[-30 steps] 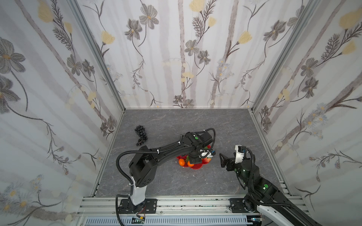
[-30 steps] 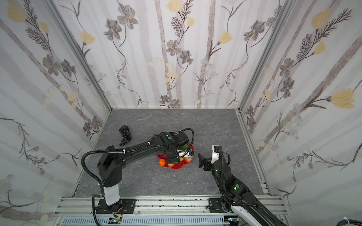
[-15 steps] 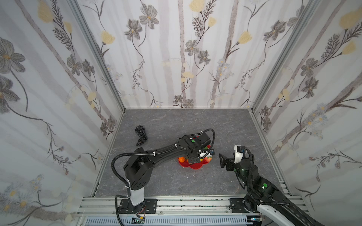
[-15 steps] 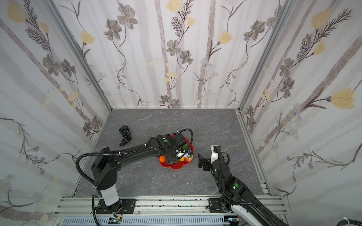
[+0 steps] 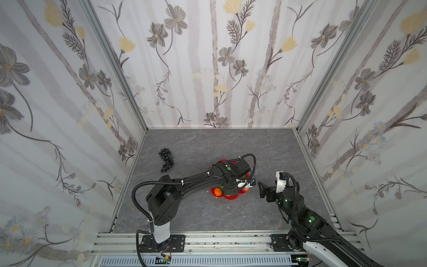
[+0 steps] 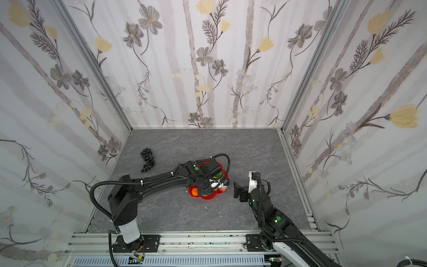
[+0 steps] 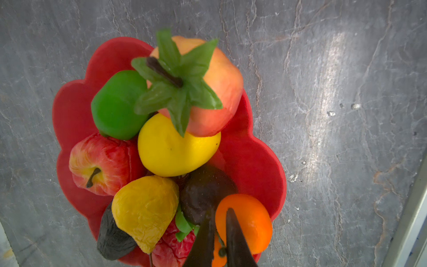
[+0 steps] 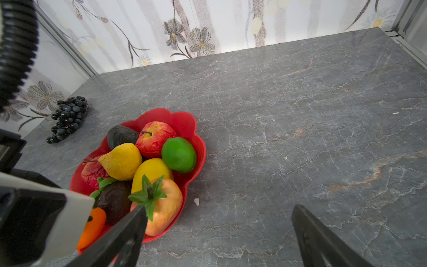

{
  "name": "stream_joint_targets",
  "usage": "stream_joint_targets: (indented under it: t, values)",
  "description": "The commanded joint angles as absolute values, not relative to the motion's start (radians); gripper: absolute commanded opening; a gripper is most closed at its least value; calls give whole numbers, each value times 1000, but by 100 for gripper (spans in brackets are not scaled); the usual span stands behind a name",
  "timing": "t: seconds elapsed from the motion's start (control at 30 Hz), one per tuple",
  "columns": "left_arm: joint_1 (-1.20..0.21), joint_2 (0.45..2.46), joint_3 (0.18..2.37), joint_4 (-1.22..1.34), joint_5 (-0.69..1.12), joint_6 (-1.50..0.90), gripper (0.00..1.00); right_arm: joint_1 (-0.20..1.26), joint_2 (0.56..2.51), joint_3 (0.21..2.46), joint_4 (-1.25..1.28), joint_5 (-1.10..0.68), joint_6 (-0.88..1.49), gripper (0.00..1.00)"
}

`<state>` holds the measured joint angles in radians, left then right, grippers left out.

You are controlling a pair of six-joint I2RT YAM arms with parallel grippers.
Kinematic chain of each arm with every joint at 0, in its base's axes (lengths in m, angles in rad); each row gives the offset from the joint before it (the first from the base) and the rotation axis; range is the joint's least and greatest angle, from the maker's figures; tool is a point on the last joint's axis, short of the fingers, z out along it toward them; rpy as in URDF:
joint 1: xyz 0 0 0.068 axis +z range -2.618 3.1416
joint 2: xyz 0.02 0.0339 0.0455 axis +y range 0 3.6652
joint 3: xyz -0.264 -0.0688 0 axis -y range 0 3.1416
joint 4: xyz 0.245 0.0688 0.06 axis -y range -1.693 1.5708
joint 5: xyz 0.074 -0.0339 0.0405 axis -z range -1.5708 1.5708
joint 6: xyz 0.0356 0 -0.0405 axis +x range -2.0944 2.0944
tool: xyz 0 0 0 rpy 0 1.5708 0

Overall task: Arrange fruit in a fruit bowl
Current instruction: Place the fruits in the fruit bowl.

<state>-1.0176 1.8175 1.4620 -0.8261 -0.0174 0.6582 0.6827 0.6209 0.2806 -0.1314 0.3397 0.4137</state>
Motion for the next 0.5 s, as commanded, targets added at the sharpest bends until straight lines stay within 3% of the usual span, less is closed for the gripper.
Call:
stream_joint_targets:
  t: [0.0,0.2,0.47]
  values:
    - [-1019,1814,1460,-823,-1,656,17,683,623,284,-96,351,406,98]
    - [-1019,1790,1434,-811,-17,631,35,683,624,284,-94,351,406,98]
    - [-1014,1721,1389,-734,-23,577,46,683,621,284,-95,351,406,98]
